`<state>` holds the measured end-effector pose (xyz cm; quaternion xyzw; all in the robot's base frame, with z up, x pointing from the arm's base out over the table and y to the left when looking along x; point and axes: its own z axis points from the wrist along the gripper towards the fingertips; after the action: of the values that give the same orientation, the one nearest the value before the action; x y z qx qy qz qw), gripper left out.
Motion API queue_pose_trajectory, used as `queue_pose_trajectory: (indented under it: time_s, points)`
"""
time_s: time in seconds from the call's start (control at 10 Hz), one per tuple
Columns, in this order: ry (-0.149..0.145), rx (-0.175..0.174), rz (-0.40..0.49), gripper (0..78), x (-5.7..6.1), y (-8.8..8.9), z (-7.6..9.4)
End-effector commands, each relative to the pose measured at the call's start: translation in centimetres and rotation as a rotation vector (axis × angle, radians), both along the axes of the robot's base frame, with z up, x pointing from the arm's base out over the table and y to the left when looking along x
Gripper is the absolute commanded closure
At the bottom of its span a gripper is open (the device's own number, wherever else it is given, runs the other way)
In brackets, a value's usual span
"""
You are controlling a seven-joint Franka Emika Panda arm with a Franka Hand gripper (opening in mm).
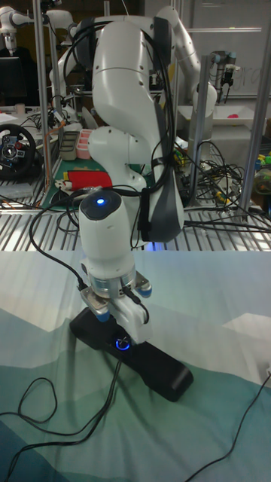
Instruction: Turn the knob to decrease the volume of the speaker
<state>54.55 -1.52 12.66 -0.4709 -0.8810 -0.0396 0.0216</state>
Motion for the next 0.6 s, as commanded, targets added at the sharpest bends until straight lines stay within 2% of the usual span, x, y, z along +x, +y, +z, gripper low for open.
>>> queue_pose_trajectory:
  time_s: [0.1,0.6]
  points:
    - [0.019,-0.001,-0.171,0.1,0.32,-0.47,-0.07]
    - [0.026,-0.001,-0.253,0.1,0.58,-0.42,0.00]
